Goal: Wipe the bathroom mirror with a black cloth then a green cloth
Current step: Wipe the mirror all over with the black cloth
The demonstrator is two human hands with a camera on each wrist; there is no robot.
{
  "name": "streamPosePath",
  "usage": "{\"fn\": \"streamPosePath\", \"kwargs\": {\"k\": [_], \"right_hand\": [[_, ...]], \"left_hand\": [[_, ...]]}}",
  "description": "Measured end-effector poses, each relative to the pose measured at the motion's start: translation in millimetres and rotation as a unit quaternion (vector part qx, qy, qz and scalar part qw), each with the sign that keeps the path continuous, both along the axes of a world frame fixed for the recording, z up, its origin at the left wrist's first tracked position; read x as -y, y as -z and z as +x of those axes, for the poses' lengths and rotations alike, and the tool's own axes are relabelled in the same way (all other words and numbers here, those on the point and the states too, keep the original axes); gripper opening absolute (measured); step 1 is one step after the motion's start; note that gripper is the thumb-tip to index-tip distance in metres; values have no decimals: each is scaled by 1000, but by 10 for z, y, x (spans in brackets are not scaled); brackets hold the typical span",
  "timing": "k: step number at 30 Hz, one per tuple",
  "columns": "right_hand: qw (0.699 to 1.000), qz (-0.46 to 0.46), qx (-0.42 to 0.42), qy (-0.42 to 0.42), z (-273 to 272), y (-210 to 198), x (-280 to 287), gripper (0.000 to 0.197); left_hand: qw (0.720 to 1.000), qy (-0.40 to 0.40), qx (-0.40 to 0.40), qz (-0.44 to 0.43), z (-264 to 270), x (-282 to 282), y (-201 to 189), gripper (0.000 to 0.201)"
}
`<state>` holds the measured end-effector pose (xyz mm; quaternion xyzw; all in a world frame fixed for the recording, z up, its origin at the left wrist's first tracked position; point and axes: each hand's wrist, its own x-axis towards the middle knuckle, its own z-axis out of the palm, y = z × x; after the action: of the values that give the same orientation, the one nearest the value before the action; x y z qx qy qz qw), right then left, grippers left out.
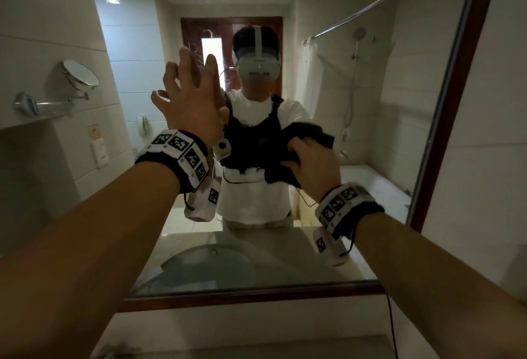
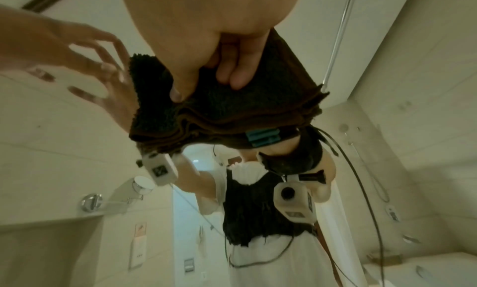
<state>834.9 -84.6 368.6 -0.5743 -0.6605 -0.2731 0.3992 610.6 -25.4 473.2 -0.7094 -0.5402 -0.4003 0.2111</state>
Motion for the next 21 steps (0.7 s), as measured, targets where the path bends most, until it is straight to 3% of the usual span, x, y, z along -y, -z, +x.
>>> {"fn": "streamPosePath", "kwargs": {"k": [5, 12, 15, 18, 21], "right_hand": [[1000, -23, 7, 1, 5, 146, 39, 21], [986, 94, -132, 31, 137, -702, 23, 24], [981, 70, -177, 30, 165, -1024, 9, 29], [982, 72, -174, 29, 147, -1005, -18, 29], [992, 90, -89, 28, 55, -736, -45, 26]], "left_hand": [[1000, 3, -2, -8, -12, 27, -11, 96], [1000, 6, -8, -5, -13, 2, 3, 98], [1000, 14, -3, 4, -23, -22, 6, 95], [1000, 17, 0, -1, -26, -35, 3, 96], [1000, 17, 0, -2, -19, -25, 1, 98]]}}
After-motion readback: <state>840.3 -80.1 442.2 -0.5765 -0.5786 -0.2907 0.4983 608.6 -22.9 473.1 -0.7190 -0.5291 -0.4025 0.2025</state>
